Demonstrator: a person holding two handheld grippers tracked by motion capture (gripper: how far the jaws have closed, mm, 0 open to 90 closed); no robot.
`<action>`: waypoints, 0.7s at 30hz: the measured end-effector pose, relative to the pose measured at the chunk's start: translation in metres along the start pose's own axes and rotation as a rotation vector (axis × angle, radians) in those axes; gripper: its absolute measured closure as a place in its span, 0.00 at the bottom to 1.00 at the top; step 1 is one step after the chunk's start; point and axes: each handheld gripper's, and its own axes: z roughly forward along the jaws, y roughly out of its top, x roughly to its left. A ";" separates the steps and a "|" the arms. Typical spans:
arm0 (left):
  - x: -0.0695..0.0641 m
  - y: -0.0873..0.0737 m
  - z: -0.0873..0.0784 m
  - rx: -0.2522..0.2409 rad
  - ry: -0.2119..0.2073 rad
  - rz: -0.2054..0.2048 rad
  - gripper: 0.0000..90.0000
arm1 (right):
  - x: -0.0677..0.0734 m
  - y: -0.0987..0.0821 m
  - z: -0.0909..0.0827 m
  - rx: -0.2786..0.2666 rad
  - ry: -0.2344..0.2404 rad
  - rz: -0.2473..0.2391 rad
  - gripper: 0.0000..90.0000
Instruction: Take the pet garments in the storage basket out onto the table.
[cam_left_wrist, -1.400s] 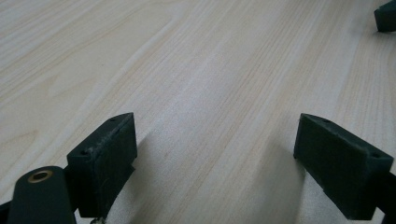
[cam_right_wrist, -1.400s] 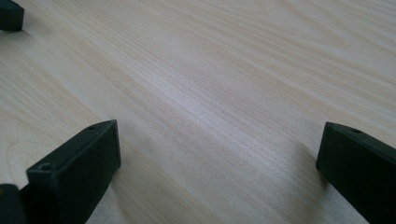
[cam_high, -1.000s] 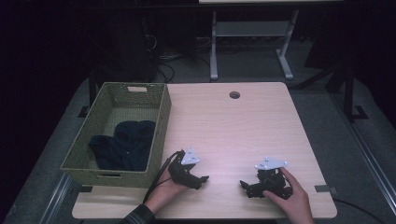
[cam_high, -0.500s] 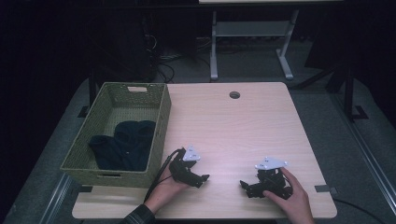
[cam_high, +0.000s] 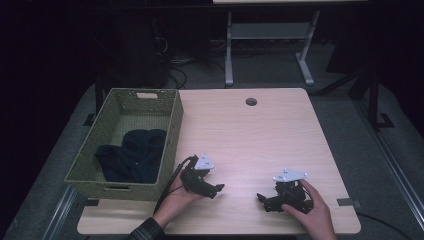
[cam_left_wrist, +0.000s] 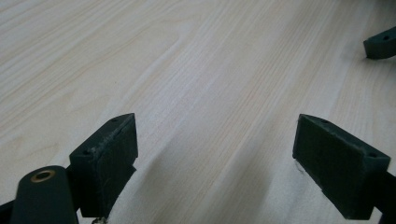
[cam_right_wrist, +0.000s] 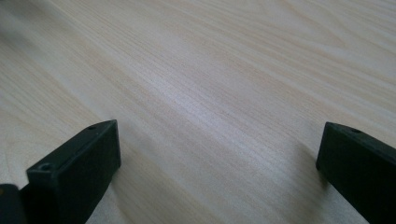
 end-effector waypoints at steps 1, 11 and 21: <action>0.000 0.001 -0.001 -0.004 -0.005 -0.006 0.15 | 0.000 0.000 0.000 0.000 0.000 0.000 0.00; 0.000 0.008 -0.007 -0.013 -0.008 0.010 0.15 | 0.000 0.000 0.000 0.000 0.000 0.001 0.00; 0.002 0.016 -0.015 -0.030 -0.011 0.011 0.15 | 0.000 0.000 0.000 0.000 0.001 -0.002 0.00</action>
